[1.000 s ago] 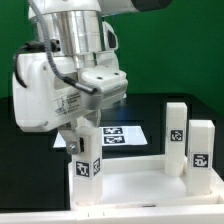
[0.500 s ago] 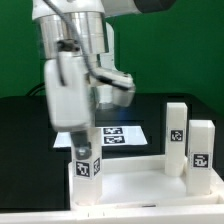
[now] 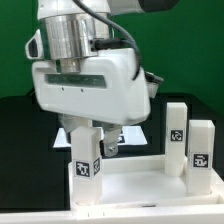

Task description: Assemble desk

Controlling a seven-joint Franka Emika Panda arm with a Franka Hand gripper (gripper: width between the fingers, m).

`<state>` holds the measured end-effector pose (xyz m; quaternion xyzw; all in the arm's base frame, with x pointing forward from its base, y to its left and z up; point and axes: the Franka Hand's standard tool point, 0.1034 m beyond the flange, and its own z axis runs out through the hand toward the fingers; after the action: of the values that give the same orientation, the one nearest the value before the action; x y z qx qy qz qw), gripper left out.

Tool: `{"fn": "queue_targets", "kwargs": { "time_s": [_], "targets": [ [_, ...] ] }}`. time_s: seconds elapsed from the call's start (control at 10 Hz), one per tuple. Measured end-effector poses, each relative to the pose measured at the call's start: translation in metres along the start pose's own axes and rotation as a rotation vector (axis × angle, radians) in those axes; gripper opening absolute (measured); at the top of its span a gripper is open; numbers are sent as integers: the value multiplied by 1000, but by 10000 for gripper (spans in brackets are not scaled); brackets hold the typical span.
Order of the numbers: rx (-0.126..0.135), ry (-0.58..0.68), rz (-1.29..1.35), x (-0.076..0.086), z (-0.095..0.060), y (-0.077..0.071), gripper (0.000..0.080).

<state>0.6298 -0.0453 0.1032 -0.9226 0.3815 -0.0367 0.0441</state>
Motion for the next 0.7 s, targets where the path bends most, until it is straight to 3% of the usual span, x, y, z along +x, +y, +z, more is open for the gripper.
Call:
{"fn": "queue_targets", "kwargs": {
  "time_s": [0.1, 0.2, 0.5, 0.7],
  "targets": [
    [-14, 7, -155, 2, 0, 0, 649],
    [-14, 6, -145, 0, 1, -2, 649],
    [-18, 7, -127, 1, 1, 0, 287],
    [-24, -4, 151, 2, -1, 2, 287]
  ]
}}
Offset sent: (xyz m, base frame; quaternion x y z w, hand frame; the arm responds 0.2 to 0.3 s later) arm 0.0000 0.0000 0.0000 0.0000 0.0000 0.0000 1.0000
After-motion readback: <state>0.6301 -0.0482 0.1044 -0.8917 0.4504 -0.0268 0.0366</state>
